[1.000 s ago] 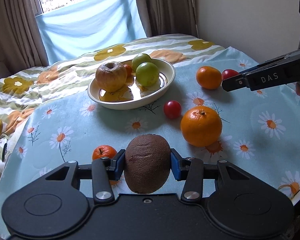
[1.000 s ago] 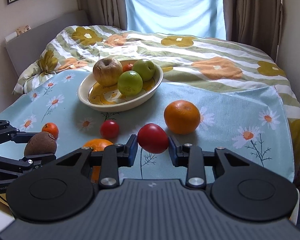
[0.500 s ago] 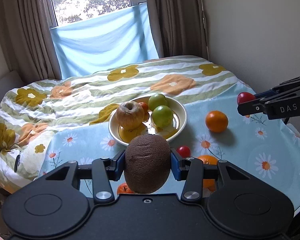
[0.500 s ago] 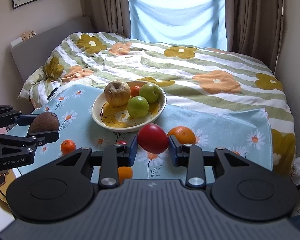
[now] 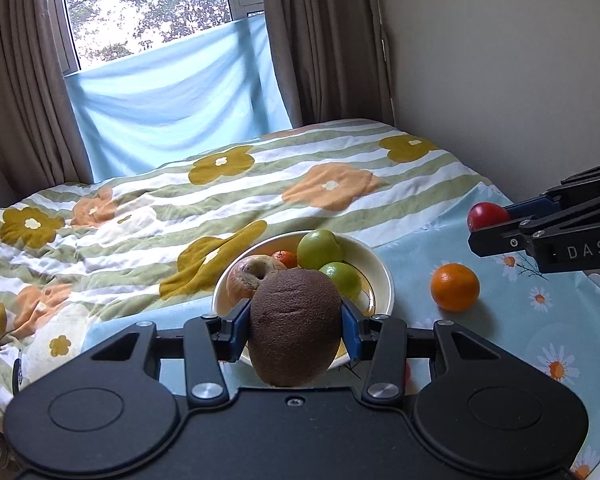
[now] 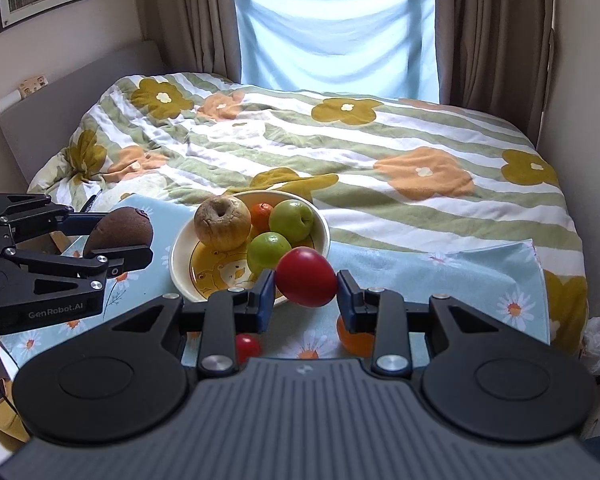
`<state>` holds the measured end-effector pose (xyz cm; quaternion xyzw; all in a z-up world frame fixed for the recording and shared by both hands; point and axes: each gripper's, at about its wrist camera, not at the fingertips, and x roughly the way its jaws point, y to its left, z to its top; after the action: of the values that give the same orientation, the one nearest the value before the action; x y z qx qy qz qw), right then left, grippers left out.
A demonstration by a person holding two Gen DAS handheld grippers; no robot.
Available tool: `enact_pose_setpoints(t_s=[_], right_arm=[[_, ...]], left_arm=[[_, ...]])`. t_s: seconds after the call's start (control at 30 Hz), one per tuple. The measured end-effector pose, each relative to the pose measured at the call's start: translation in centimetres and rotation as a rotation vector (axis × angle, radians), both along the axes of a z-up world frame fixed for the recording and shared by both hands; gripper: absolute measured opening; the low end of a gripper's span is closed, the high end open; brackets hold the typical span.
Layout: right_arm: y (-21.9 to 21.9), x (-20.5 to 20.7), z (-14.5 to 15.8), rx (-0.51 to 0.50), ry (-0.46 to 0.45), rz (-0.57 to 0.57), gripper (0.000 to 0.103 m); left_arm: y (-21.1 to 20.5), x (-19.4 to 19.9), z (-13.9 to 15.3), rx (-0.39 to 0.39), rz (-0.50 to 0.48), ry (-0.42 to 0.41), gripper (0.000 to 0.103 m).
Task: Organize fruits
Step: 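Carry the kiwi and the red tomato over the white bowl with both tools, then open the left tool to drop the kiwi while the right tool lowers and releases the tomato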
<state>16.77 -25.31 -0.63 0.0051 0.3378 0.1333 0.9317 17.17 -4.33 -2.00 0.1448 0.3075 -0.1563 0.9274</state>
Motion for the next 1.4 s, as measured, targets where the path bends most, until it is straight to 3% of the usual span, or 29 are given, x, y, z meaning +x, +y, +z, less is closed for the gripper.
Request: enact_pose_setpoints(t_s=[0.3, 0.6, 0.93, 1.0, 1.07, 1.17, 1.4], right_arm=[[1.6, 3.7, -1.1, 0.001, 0.026, -0.06, 0.048], [2.3, 5.8, -2.5, 0.003, 0.065, -0.113, 0.048], [2.9, 6.8, -3.4, 0.008, 0.089, -0.14, 0.048], [2.9, 6.8, -3.3, 0.007, 0.09, -0.138, 0.048], [3.0, 6.9, -3.3, 0.0, 0.088, -0.131, 0.048], [3.4, 7.1, -3.1, -0.007, 0.087, -0.12, 0.048], [4.6, 7.3, -3.1, -0.018, 0.105, -0.066, 0.048]], left_arm=[[-0.3, 5.5, -3.0, 0.023, -0.101, 0.065, 0.05], [-0.9, 8.3, -6.9, 0.061, -0.169, 0.156, 0.05], [-0.3, 8.8, -6.7, 0.071, -0.195, 0.135, 0.048], [0.1, 8.4, -6.4, 0.067, -0.196, 0.127, 0.056], [0.6, 8.0, -6.0, 0.052, -0.193, 0.117, 0.076], [1.4, 7.3, -5.2, 0.041, -0.175, 0.092, 0.093], [3.0, 6.0, -4.1, 0.032, -0.133, 0.075, 0.098]])
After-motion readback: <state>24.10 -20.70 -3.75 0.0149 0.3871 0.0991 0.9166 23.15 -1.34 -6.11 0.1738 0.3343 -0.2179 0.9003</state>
